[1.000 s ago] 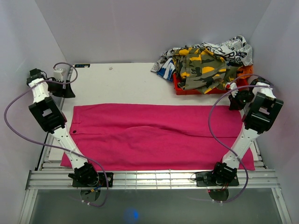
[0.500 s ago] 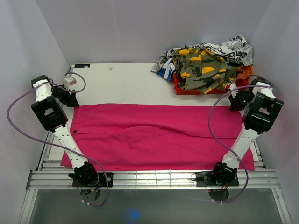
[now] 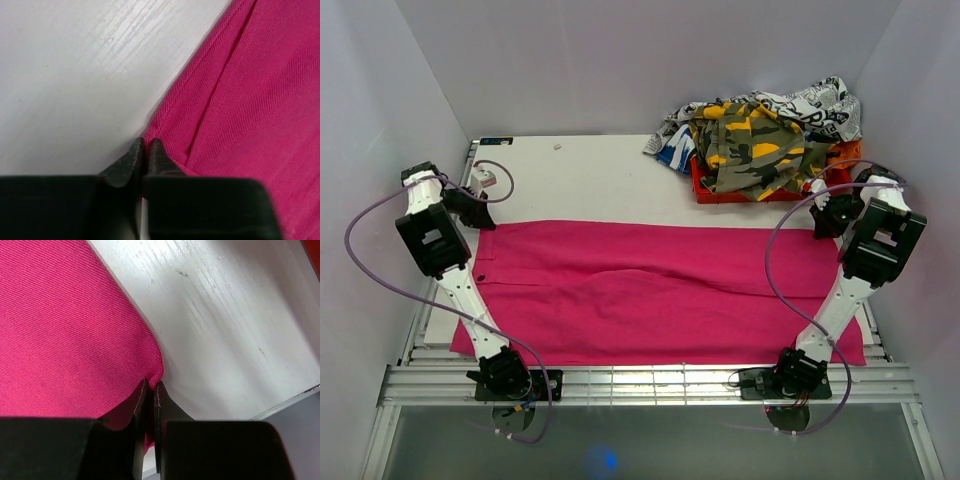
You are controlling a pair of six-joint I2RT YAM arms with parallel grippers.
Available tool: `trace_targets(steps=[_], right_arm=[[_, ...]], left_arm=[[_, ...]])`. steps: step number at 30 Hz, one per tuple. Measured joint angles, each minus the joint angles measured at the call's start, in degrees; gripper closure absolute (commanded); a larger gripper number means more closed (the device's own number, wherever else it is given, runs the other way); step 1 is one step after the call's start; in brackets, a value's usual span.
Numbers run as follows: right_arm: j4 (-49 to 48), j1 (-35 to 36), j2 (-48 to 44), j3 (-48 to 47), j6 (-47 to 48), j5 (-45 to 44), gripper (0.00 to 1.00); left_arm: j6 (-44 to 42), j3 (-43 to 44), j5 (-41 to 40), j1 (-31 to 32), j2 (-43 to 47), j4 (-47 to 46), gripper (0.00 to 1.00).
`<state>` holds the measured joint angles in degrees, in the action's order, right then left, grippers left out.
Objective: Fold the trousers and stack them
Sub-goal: Fold the trousers
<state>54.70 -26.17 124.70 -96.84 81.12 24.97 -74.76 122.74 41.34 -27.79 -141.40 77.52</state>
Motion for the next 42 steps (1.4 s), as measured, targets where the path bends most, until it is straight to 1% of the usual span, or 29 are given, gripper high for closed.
trace_targets(steps=[1, 4, 9, 12, 16, 19, 21, 25, 28, 32, 35, 36, 39, 40, 41, 42], right_arm=[[0.02, 0.00, -0.20, 0.00, -0.11, -0.24, 0.92], [0.28, -0.07, -1.33, -0.04, -0.79, -0.39, 0.92], [0.46, -0.48, -5.22, -0.61, -2.93, 1.16, 0.92], [-0.48, -0.42, -8.07, -0.52, -4.63, 2.51, 0.92], [-3.50, -0.37, -11.04, -0.44, -6.93, 4.61, 0.92], [-4.90, -0.35, -11.56, -0.46, -7.91, 6.16, 0.92], [-5.18, -0.37, -11.56, -0.52, -8.41, 7.04, 0.92], [-2.40, -0.76, -11.61, -3.30, -8.00, 9.66, 0.92], [0.68, -2.03, -12.94, -5.40, -6.49, 12.41, 0.92], [5.40, -5.07, -19.28, -4.37, -2.47, 15.61, 0.92], [8.61, -7.85, -27.78, 0.44, 3.04, 16.68, 0.92], [9.62, -8.76, -30.40, 2.49, 4.98, 16.79, 0.92], [13.49, -12.55, -40.33, 11.43, 12.92, 17.14, 0.92], [13.79, -14.16, -45.33, 17.38, 17.09, 16.63, 0.92], [14.86, -15.17, -48.61, 21.86, 19.63, 15.39, 0.92], [14.69, -16.48, -52.85, 28.28, 21.92, 14.27, 0.92]], left_arm=[[0.90, 0.79, 0.07, 0.09, -0.35, 0.52, 1.00], [3.28, 1.75, 0.09, 0.13, -0.57, -0.50, 1.00], [10.23, 1.70, 0.35, 0.26, 0.33, -6.56, 1.00], [15.34, 1.27, 0.63, 0.44, 1.79, -11.85, 1.00], [22.97, -3.65, 0.85, 0.52, 6.08, -22.64, 1.00], [28.15, -7.48, 1.22, 0.55, 9.18, -30.05, 1.00], [31.32, -7.96, 1.86, 0.55, 9.99, -33.83, 1.00], [35.19, -8.07, 4.57, 0.24, 11.15, -39.58, 1.00], [36.52, -9.92, 7.91, -0.94, 14.29, -41.79, 1.00], [35.08, -16.00, 12.17, -3.67, 22.80, -41.83, 1.00], [30.99, -22.67, 15.47, -6.78, 31.41, -41.48, 1.00], [28.46, -25.31, 16.63, -8.28, 34.56, -40.81, 1.00], [18.32, -32.70, 19.45, -14.08, 42.40, -36.11, 1.00], [14.19, -36.37, 19.71, -16.17, 44.89, -35.04, 1.00], [9.92, -40.33, 19.50, -18.36, 47.21, -33.70, 1.00], [5.84, -44.54, 19.06, -20.48, 48.87, -32.70, 1.00]])
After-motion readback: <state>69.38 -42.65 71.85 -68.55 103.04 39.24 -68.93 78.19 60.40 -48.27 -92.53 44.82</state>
